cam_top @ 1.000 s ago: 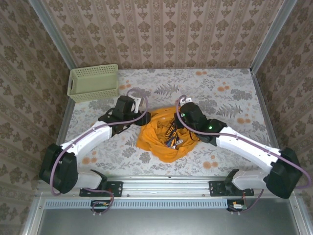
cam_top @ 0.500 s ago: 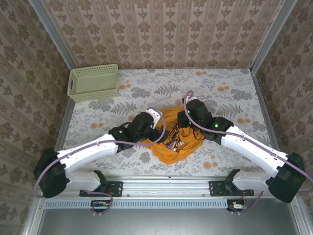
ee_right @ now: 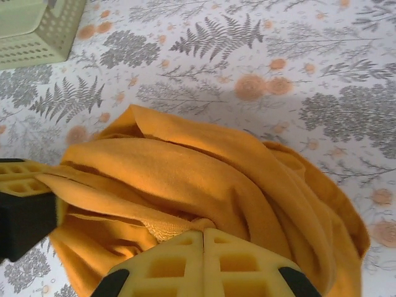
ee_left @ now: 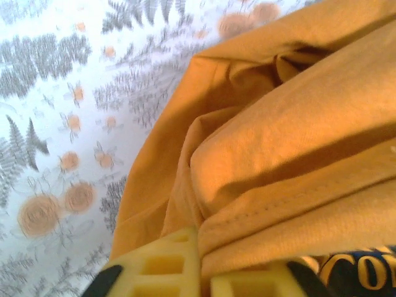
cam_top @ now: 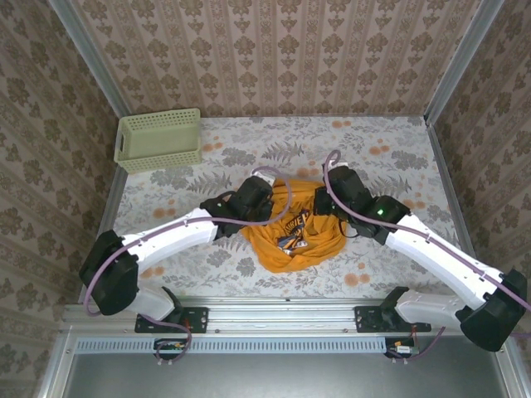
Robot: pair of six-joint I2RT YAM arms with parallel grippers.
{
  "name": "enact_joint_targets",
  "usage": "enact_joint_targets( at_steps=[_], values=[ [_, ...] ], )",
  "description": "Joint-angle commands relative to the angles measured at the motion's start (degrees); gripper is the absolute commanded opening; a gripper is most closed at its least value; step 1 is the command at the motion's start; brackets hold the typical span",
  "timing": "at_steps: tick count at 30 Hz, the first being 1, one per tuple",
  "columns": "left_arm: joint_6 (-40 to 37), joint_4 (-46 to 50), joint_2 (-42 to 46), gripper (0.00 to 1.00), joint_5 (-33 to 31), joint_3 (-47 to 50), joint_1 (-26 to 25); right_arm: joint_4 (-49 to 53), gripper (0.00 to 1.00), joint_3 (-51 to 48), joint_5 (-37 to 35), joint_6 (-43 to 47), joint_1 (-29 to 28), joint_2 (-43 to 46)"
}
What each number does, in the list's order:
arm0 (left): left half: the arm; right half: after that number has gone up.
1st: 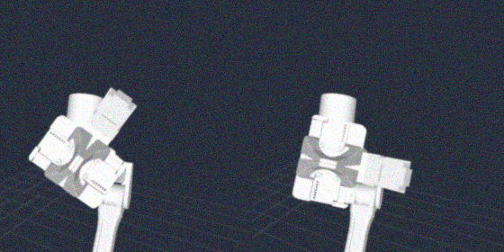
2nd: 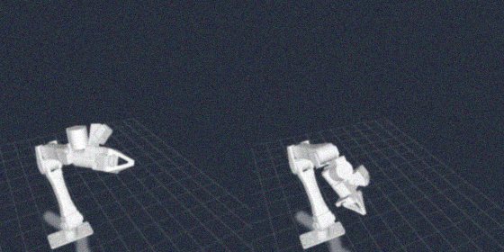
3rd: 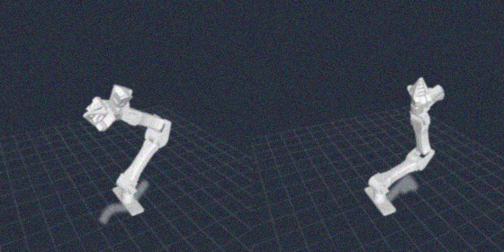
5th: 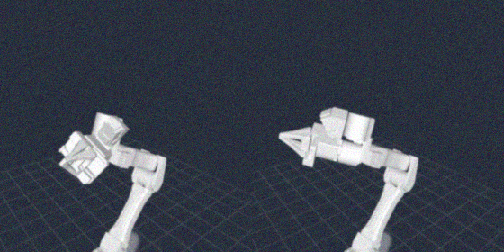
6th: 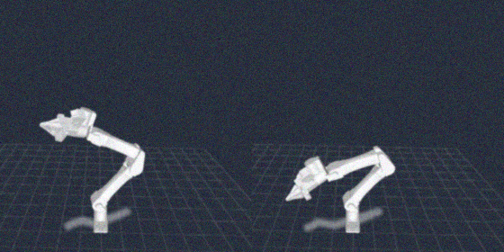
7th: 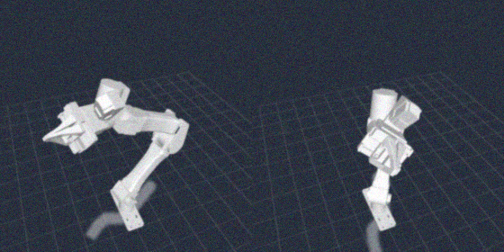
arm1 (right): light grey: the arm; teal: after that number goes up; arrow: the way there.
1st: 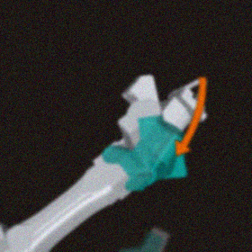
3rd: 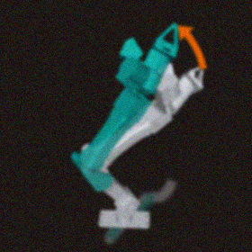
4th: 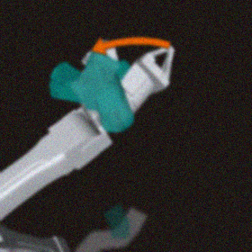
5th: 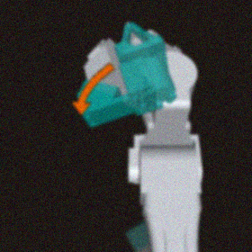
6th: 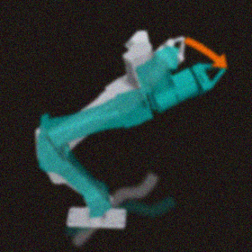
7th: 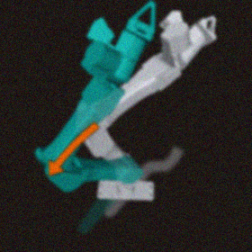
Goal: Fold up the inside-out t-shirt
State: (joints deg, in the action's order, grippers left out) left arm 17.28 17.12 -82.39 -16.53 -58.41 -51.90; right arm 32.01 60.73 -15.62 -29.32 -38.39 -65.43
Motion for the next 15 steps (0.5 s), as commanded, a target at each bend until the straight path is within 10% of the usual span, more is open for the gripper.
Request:
enact_joint_targets(
  at_steps=[1,15],
  values=[
    [-3.90,2.82,2.42,0.04,-0.62,-4.05,1.10,4.09,0.00,5.05,-2.85,1.15,0.91,1.49],
    [1.75,-6.23,12.01,0.00,27.20,3.75,8.27,4.59,0.00,11.25,4.52,2.23,10.35,-19.81]
  ],
)
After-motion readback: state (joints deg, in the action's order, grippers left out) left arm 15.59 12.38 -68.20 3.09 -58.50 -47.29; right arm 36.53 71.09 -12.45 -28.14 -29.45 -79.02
